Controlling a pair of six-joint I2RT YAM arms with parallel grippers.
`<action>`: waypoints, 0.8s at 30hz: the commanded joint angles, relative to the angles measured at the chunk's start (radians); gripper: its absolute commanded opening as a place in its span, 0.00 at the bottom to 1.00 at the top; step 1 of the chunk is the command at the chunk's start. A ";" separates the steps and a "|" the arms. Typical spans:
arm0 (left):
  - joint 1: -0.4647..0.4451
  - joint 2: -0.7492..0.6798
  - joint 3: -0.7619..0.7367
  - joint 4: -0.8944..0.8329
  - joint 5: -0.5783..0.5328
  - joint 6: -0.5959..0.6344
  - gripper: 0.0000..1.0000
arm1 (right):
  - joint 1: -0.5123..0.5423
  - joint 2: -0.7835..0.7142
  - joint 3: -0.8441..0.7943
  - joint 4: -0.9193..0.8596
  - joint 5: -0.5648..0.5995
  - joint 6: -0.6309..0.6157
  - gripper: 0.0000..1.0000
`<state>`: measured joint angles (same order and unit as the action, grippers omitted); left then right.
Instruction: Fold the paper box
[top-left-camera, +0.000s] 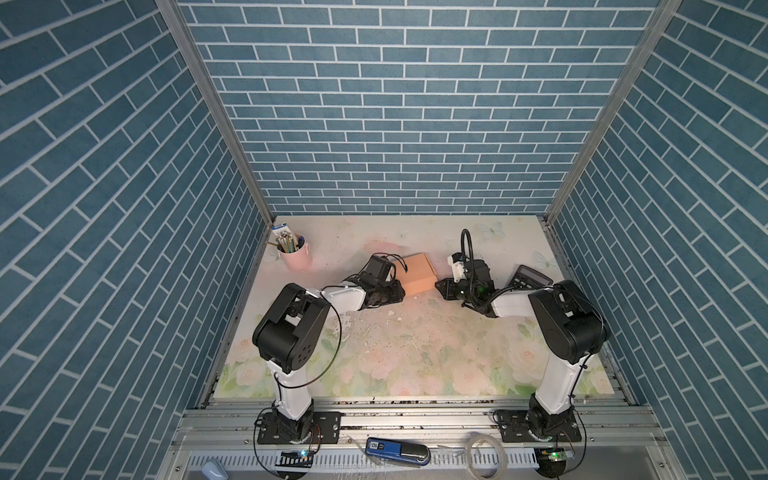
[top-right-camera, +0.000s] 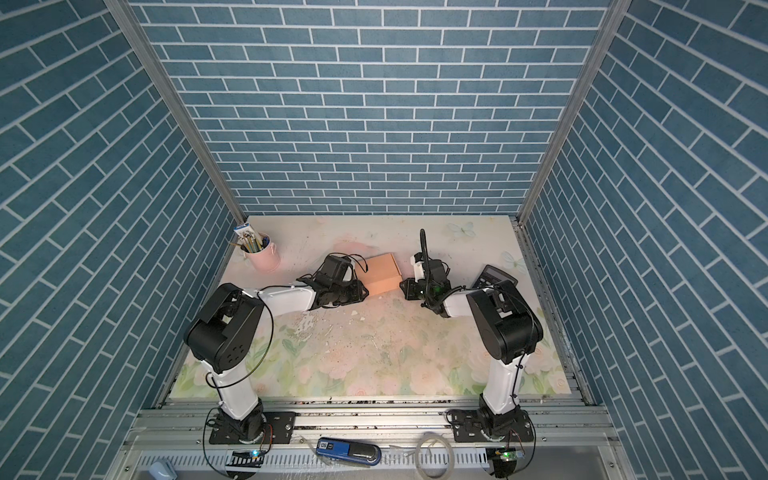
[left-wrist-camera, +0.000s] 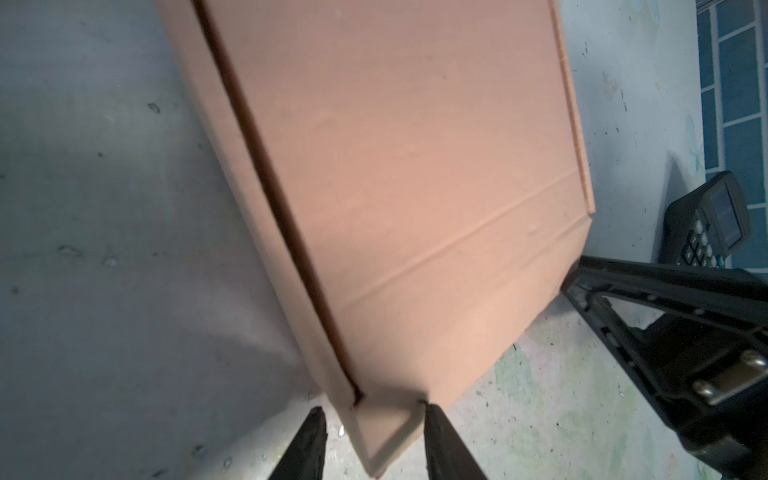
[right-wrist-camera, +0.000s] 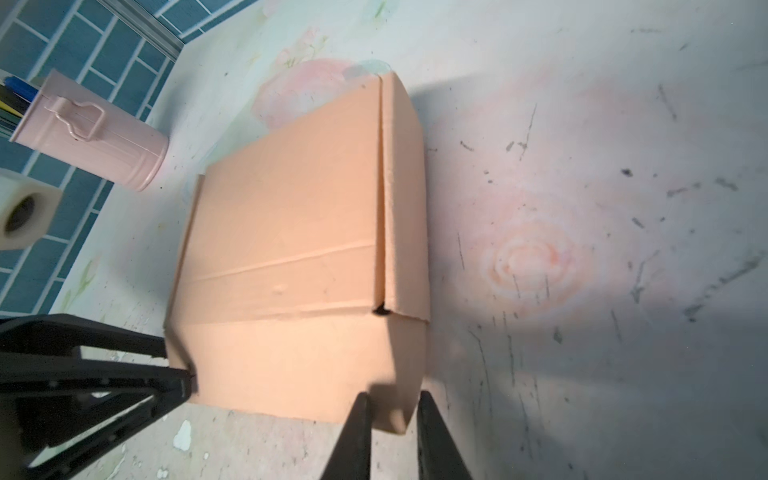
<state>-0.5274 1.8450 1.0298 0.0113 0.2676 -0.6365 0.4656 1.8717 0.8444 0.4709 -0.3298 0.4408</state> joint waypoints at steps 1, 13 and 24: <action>0.010 0.020 0.022 -0.026 0.005 0.019 0.42 | 0.001 0.024 0.034 -0.007 -0.008 -0.002 0.20; 0.015 -0.026 0.022 -0.056 0.008 0.051 0.42 | -0.001 0.005 0.062 -0.043 0.001 -0.023 0.20; 0.043 -0.220 -0.002 -0.145 -0.095 0.201 0.49 | -0.001 -0.023 0.083 -0.098 0.020 -0.034 0.20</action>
<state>-0.5060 1.6318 1.0161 -0.0921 0.2119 -0.5014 0.4656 1.8786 0.8948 0.4084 -0.3210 0.4385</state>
